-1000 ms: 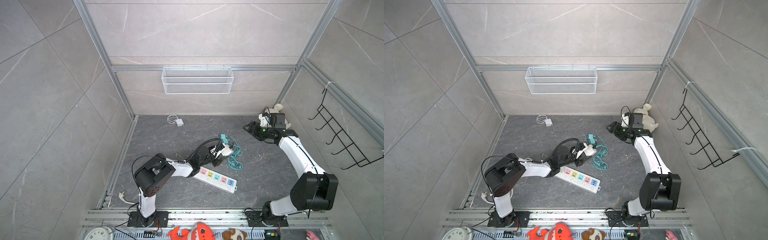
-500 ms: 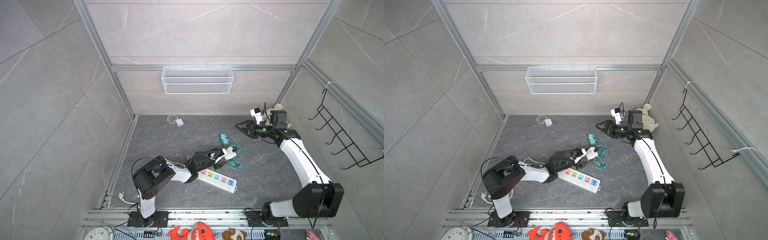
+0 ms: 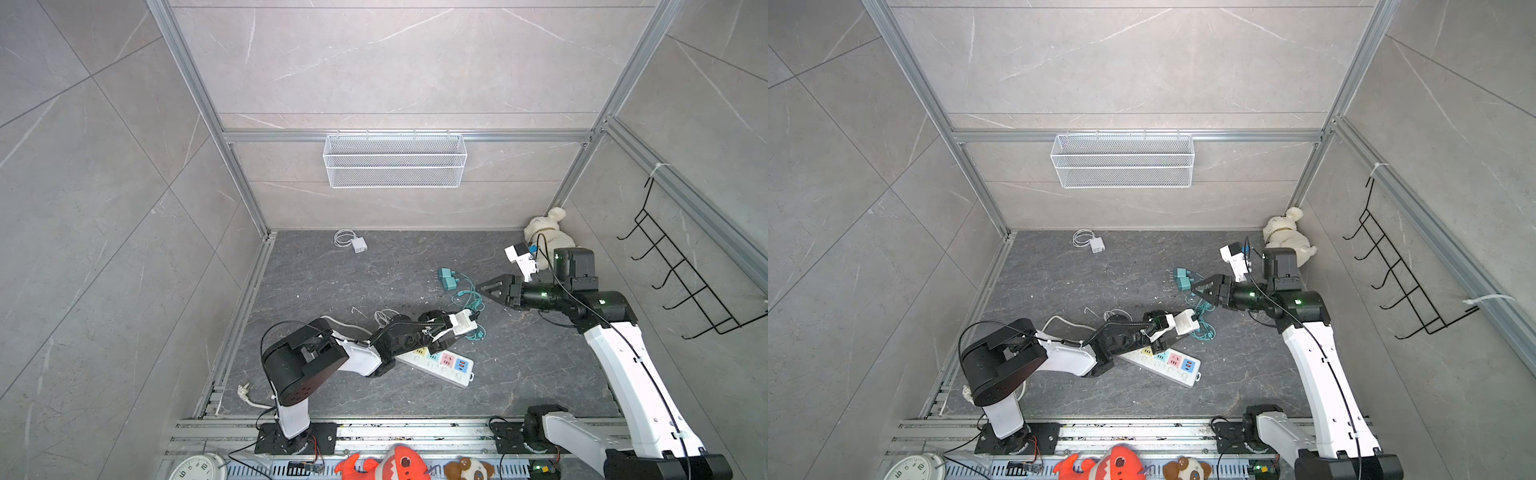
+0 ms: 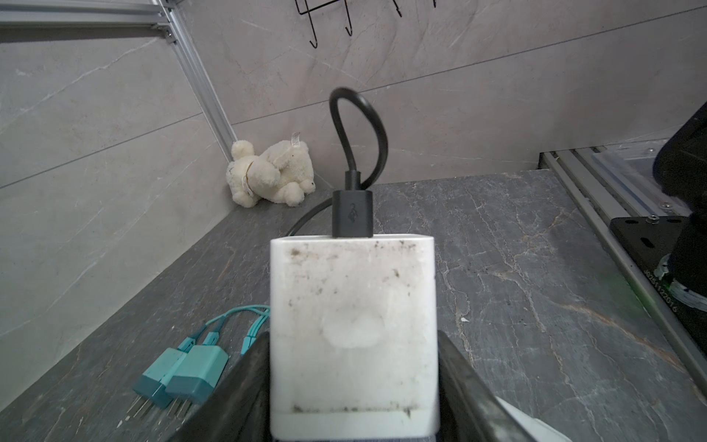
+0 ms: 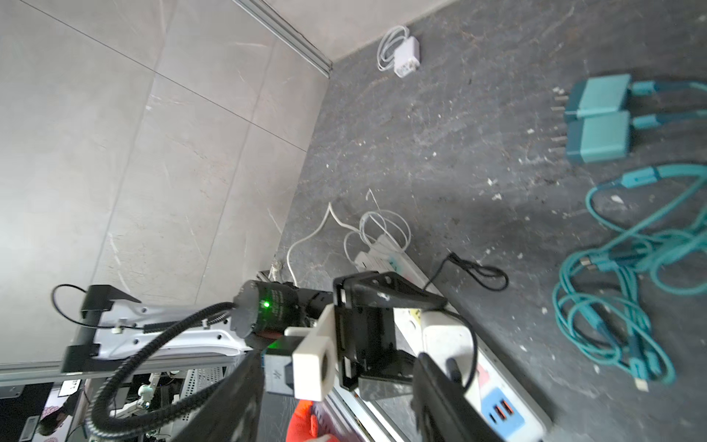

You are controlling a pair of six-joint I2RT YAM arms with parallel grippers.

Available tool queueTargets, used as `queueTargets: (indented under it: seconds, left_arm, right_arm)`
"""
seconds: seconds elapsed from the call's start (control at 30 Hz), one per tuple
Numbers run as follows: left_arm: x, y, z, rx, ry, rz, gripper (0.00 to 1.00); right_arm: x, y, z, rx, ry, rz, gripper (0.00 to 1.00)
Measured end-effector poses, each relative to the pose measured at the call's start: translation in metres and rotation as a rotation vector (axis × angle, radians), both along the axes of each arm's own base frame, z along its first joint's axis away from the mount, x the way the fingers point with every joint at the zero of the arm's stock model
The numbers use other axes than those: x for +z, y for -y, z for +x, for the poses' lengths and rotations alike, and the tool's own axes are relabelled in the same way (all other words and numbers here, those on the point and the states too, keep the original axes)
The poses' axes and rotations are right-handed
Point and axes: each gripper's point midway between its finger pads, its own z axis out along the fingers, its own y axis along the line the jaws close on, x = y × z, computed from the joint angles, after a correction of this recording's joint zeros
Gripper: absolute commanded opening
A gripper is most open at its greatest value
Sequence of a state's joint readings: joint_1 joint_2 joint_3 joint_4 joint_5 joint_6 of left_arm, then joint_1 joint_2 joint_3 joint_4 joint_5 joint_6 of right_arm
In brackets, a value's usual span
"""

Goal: Insert the plug
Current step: 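Bring the right gripper toward the square charger held by the left gripper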

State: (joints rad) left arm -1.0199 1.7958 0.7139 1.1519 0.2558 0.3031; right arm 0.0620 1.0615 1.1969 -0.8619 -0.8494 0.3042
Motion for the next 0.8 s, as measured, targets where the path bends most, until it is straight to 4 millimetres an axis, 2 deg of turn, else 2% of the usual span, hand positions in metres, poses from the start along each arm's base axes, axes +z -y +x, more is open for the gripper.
queueTargets:
  seconds: [0.1,0.27,0.47,0.8]
  left_arm:
    - [0.0,0.003,-0.005,-0.006,0.013,0.006,0.41]
    - [0.0,0.006,-0.011,-0.013,0.024,0.008,0.4]
    - [0.0,0.006,-0.012,-0.015,0.045,0.013,0.39]
    - [0.0,0.008,-0.015,-0.021,0.056,0.015,0.4]
  right_arm:
    - [-0.017,0.006,-0.012,-0.024,-0.044,-0.053,0.64]
    - [-0.036,0.014,-0.029,-0.051,-0.078,-0.11,0.64]
    - [-0.058,0.016,-0.043,-0.046,-0.131,-0.177,0.64]
    - [-0.084,0.005,-0.051,-0.003,-0.18,-0.234,0.64]
